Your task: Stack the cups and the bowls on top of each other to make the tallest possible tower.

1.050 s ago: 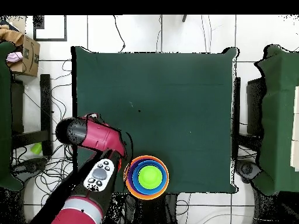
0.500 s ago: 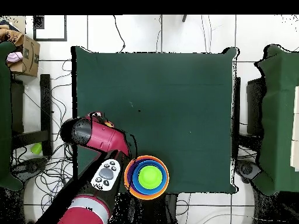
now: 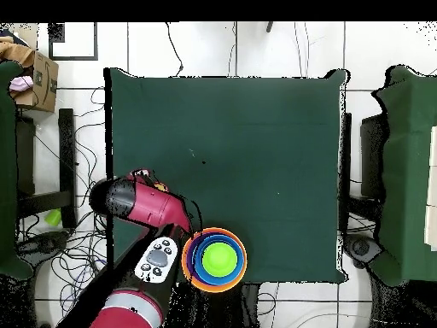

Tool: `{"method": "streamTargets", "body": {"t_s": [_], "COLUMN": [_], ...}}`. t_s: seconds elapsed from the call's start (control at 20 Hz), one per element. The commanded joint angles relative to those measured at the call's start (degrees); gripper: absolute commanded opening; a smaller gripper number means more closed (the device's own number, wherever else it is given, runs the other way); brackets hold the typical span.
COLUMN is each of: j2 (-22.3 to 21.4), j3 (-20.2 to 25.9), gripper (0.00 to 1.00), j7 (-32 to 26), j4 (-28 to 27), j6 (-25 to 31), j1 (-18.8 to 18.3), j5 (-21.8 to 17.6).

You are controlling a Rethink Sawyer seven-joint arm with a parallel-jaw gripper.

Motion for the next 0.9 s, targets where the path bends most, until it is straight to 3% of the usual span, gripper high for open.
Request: {"method": "streamTargets", "body": {"t_s": [0.05,0.35,0.75,0.8,0.9], "j2": [1.47,1.55,0.92,1.13,1.25], "j3": [5.53,6.95,5.61,5.0,4.86], "gripper": [0.0,0.0,0.0,1.0,1.0], "j7": [0.47,0.16,1.22,2.0,2.38], "j4": [4.05,5.44,6.14,5.82,5.83], "j6": [-1.11,-4.27,-4.28,-4.08,-4.51], "j1": [-1.43,-3.32,-3.23,-2.76,-2.68], "j5": [-5.15,-6.34,-7.98,-8.15,-8.11]}}
